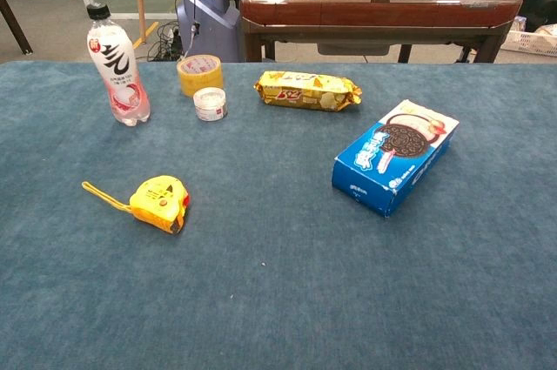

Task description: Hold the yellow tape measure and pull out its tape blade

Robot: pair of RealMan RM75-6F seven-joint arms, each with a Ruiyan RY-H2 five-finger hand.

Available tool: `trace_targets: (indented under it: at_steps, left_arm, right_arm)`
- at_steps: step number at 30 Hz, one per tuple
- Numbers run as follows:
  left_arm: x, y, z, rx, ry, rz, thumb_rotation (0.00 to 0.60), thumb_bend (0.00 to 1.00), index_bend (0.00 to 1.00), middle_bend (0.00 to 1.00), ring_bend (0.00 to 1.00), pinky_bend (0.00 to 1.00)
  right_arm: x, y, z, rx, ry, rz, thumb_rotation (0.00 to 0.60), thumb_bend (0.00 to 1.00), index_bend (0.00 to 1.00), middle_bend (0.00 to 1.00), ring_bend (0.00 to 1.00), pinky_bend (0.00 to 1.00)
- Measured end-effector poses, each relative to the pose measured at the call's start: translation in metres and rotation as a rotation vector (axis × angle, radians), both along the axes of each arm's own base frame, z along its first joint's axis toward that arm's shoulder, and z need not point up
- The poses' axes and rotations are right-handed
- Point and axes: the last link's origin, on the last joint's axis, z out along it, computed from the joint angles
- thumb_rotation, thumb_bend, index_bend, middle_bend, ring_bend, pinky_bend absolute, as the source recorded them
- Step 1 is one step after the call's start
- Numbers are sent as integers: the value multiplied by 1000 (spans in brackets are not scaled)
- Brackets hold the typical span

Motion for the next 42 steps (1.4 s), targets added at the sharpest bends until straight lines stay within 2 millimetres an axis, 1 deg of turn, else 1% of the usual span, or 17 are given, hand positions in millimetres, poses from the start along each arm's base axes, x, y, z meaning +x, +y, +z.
trace_targets:
  at_steps: [5,10,15,19,25,30,36,42]
  left_arm:
    - [0,1,-1,-8,2,-10,600,262,229,188,152,122]
    - [3,9,-4,-51,20,-64,600,262,229,188,152,121]
    - [9,27,-10,-143,25,-149,600,262,229,188,152,121]
    - [20,45,-18,-223,43,-233,600,262,229,188,152,121]
    - [41,70,-36,-325,104,-371,600,262,219,188,140,114]
    - [56,89,-57,-414,171,-455,600,262,205,184,138,112]
    - [66,107,-79,-476,242,-479,600,262,159,141,137,112]
    - [71,121,-96,-502,307,-456,600,262,155,137,137,112]
  right_arm:
    - [0,0,2,-4,1,3,600,400,302,285,179,212]
    - [1,-5,11,-28,12,9,600,399,302,285,179,212]
    - [4,-13,24,-55,23,20,600,400,302,285,179,212]
    - [6,-19,31,-58,29,17,600,400,302,285,179,212]
    - [11,-24,40,-73,50,25,600,400,302,285,179,212]
    - [11,-22,43,-76,57,16,600,399,302,285,179,212]
    - [7,-20,40,-64,48,-1,600,400,302,285,179,212]
    - [5,-21,40,-65,50,-4,600,400,302,285,179,212]
